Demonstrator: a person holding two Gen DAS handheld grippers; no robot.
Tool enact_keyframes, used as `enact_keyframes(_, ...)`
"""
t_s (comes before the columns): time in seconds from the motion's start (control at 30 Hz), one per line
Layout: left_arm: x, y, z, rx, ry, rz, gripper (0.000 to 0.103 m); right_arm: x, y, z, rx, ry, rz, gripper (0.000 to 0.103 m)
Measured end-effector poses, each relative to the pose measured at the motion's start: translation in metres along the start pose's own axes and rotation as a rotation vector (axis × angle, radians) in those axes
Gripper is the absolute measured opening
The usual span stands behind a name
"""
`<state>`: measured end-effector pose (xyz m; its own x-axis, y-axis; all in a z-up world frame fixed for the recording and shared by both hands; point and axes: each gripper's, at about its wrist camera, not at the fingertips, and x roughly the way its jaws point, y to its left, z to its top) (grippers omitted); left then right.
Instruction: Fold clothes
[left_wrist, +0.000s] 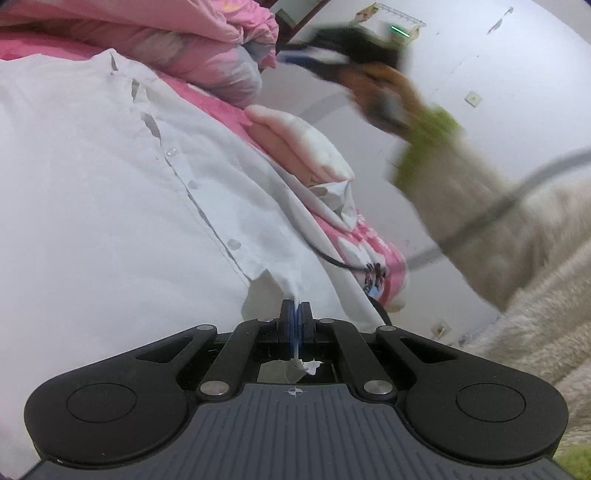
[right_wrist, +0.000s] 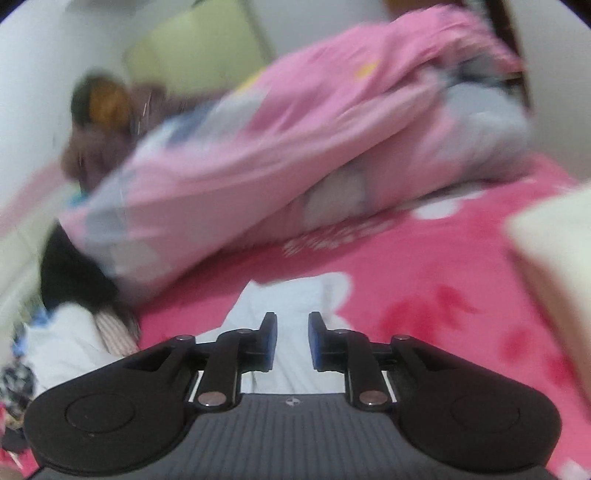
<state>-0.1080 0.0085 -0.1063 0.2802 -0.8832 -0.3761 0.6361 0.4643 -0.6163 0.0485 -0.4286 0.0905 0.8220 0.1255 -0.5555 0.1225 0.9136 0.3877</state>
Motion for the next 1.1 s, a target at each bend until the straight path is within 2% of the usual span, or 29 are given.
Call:
enact_keyframes(0.07, -0.008, -0.002, 0.0, 0.017, 0.007, 0.009, 0.0, -0.046, -0.018, -0.025, 0.049, -0.015, -0.033, 0.033)
enact_keyframes(0.1, -0.007, -0.002, -0.001, 0.022, 0.016, 0.015, 0.0, -0.069, -0.028, -0.038, 0.073, -0.022, -0.05, 0.043)
enact_keyframes(0.17, -0.001, -0.004, -0.004, 0.028, 0.035, 0.028, 0.0, -0.116, -0.046, -0.063, 0.122, -0.037, -0.083, 0.045)
enact_keyframes(0.23, 0.003, -0.004, -0.009, 0.027, 0.059, 0.046, 0.0, -0.141, -0.063, -0.097, 0.202, -0.017, -0.103, 0.045)
enact_keyframes(0.33, 0.002, -0.01, -0.014, 0.04, 0.076, 0.076, 0.0, -0.142, -0.09, -0.146, 0.354, 0.038, -0.095, 0.045)
enact_keyframes(0.47, -0.001, -0.02, -0.016, 0.07, 0.079, 0.126, 0.0, -0.105, -0.129, -0.19, 0.614, 0.092, -0.015, 0.045)
enact_keyframes(0.57, -0.003, -0.025, -0.018, 0.078, 0.078, 0.16, 0.0, -0.069, -0.151, -0.209, 0.796, 0.099, 0.057, 0.046)
enact_keyframes(0.67, -0.005, -0.026, -0.02, 0.065, 0.083, 0.178, 0.0, -0.037, -0.17, -0.212, 0.95, 0.054, 0.085, 0.045)
enact_keyframes(0.77, -0.005, -0.027, -0.022, 0.037, 0.073, 0.218, 0.0, -0.024, -0.187, -0.211, 1.098, -0.049, 0.098, 0.042)
enact_keyframes(0.8, -0.005, -0.027, -0.023, 0.025, 0.066, 0.239, 0.0, -0.021, -0.191, -0.207, 1.114, -0.075, 0.087, 0.036)
enact_keyframes(0.87, -0.003, -0.026, -0.023, 0.022, 0.077, 0.239, 0.0, -0.018, -0.194, -0.194, 1.082, -0.107, 0.054, 0.02)
enact_keyframes(0.9, -0.003, -0.026, -0.024, 0.022, 0.085, 0.238, 0.0, -0.016, -0.196, -0.187, 1.066, -0.123, 0.038, 0.006)
enact_keyframes(1.03, -0.002, -0.025, -0.026, 0.023, 0.105, 0.229, 0.0, -0.012, -0.201, -0.157, 0.984, -0.188, -0.025, 0.002)
enact_keyframes(1.1, -0.001, -0.023, -0.025, 0.018, 0.112, 0.227, 0.0, -0.018, -0.195, -0.128, 0.859, -0.234, -0.061, 0.002)
